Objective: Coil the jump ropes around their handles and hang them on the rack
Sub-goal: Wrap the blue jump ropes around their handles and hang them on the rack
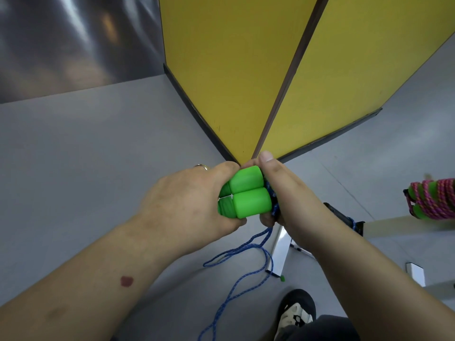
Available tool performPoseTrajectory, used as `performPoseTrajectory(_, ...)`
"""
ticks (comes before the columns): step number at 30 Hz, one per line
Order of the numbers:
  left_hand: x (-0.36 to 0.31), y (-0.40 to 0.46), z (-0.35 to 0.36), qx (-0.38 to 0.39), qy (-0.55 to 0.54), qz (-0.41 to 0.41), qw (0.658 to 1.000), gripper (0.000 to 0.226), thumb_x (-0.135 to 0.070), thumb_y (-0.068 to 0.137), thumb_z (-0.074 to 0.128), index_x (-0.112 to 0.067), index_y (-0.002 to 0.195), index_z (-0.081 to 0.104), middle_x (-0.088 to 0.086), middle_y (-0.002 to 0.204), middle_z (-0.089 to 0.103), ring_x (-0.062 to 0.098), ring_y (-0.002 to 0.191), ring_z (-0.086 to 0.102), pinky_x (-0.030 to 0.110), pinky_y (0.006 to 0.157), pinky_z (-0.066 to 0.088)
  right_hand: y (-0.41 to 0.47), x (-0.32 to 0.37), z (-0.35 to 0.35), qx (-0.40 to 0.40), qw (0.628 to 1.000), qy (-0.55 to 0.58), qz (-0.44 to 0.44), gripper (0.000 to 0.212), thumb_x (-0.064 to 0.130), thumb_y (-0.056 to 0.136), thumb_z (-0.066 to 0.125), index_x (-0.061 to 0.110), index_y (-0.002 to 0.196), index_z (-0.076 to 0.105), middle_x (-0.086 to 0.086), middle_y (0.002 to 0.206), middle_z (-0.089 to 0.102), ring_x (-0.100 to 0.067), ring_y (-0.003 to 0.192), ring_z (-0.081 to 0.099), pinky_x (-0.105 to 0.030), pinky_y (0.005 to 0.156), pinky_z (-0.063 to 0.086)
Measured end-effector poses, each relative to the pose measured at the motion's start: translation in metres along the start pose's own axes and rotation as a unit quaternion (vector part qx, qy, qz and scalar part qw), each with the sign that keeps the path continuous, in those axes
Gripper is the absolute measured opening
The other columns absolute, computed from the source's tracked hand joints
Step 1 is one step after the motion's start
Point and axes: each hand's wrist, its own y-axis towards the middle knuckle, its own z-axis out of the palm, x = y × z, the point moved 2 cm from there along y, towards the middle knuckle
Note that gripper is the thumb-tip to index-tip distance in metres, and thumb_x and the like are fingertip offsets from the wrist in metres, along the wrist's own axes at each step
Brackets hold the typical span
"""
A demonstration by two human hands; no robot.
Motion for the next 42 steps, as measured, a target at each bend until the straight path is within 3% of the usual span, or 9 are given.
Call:
performPoseTrajectory(5, 0.004, 0.001, -0.004, 0.012, -0.087, -0.008, 0.996, 0.058, -0.072, 0.068, 0.074, -0.051, 0.113, 0.045, -0.013, 0.082, 0.060, 0.007, 0.074, 0.058, 0.031, 0.061, 0.049, 0.006, -0.003, -0.026, -0.010, 0.996, -0.073, 0.042, 0.077, 0.082, 0.082, 0.032, 0.017, 0.103, 0.068, -0.017, 0.071, 0.061, -0.021, 0.056, 0.049, -0.042, 0.067, 0.043)
performPoseTrajectory(9, 0.016, 0.006, -0.010, 0.022, -0.242, -0.068, 0.968, 0.047, -0.065, 0.067, 0.081, -0.050, 0.104, 0.056, -0.026, 0.080, 0.064, -0.003, 0.069, 0.059, 0.025, 0.059, 0.043, 0.003, 0.002, -0.025, 0.022, 0.997, -0.034, -0.065, 0.037, 0.041, 0.103, 0.032, 0.019, 0.095, 0.060, 0.000, 0.068, 0.038, -0.018, 0.061, 0.031, -0.042, 0.063, 0.030)
performPoseTrajectory(12, 0.022, 0.008, -0.014, 0.028, -0.279, -0.089, 0.956, 0.048, -0.063, 0.067, 0.083, -0.053, 0.107, 0.059, -0.031, 0.084, 0.064, -0.008, 0.072, 0.060, 0.022, 0.061, 0.043, -0.001, 0.006, -0.015, -0.032, 0.972, -0.180, -0.144, 0.025, 0.039, 0.105, 0.037, 0.030, 0.106, 0.061, 0.001, 0.070, 0.043, -0.014, 0.063, 0.039, -0.037, 0.060, 0.036)
performPoseTrajectory(17, 0.026, 0.008, -0.012, 0.043, -0.276, -0.092, 0.956, 0.046, -0.062, 0.065, 0.085, -0.049, 0.103, 0.062, -0.026, 0.078, 0.065, -0.004, 0.064, 0.059, 0.025, 0.060, 0.042, 0.004, -0.003, -0.003, -0.085, 0.923, -0.353, -0.130, 0.021, 0.036, 0.105, 0.042, 0.027, 0.090, 0.053, 0.006, 0.063, 0.048, -0.013, 0.060, 0.045, -0.040, 0.059, 0.044)
performPoseTrajectory(21, 0.027, 0.007, -0.009, 0.039, -0.242, -0.109, 0.963, 0.047, -0.066, 0.063, 0.083, -0.043, 0.098, 0.062, -0.014, 0.076, 0.066, 0.002, 0.065, 0.060, 0.028, 0.060, 0.044, -0.005, 0.003, 0.015, 0.025, 0.854, -0.514, -0.083, 0.023, 0.039, 0.105, 0.036, 0.024, 0.094, 0.049, 0.002, 0.078, 0.055, -0.025, 0.076, 0.055, -0.039, 0.064, 0.045)
performPoseTrajectory(26, 0.027, 0.005, -0.007, 0.054, -0.018, -0.103, 0.993, 0.058, -0.069, 0.064, 0.079, -0.042, 0.107, 0.052, -0.010, 0.081, 0.060, 0.010, 0.073, 0.057, 0.030, 0.061, 0.047, -0.026, 0.033, 0.015, 0.131, 0.776, -0.607, -0.112, 0.029, 0.046, 0.105, 0.035, 0.024, 0.089, 0.048, 0.004, 0.078, 0.049, -0.016, 0.072, 0.050, -0.034, 0.062, 0.040)
performPoseTrajectory(29, 0.022, 0.004, -0.004, 0.082, 0.037, -0.067, 0.994, 0.055, -0.067, 0.065, 0.077, -0.045, 0.109, 0.052, -0.011, 0.081, 0.057, 0.015, 0.077, 0.058, 0.030, 0.061, 0.044, -0.028, 0.046, 0.005, 0.138, 0.817, -0.546, -0.127, 0.031, 0.049, 0.099, 0.044, 0.025, 0.088, 0.059, 0.004, 0.074, 0.055, -0.012, 0.067, 0.053, -0.036, 0.062, 0.048)
performPoseTrajectory(35, 0.014, 0.001, 0.001, 0.069, 0.070, -0.017, 0.995, 0.023, -0.045, 0.082, 0.062, -0.042, 0.102, 0.051, -0.010, 0.076, 0.054, 0.013, 0.067, 0.052, 0.027, 0.053, 0.034, -0.020, 0.055, -0.018, 0.099, 0.932, -0.327, -0.124, 0.033, 0.044, 0.097, 0.051, 0.018, 0.085, 0.065, 0.006, 0.059, 0.041, -0.008, 0.054, 0.037, -0.025, 0.052, 0.035)
performPoseTrajectory(42, 0.022, 0.002, 0.000, 0.013, 0.080, -0.045, 0.996, 0.044, -0.020, 0.083, 0.054, -0.041, 0.121, 0.045, -0.004, 0.091, 0.052, 0.025, 0.076, 0.053, 0.033, 0.059, 0.037, -0.021, 0.045, -0.017, 0.054, 0.947, -0.314, -0.036, 0.057, 0.072, 0.088, 0.036, 0.023, 0.084, 0.064, -0.007, 0.067, 0.044, -0.012, 0.059, 0.042, -0.033, 0.062, 0.038)
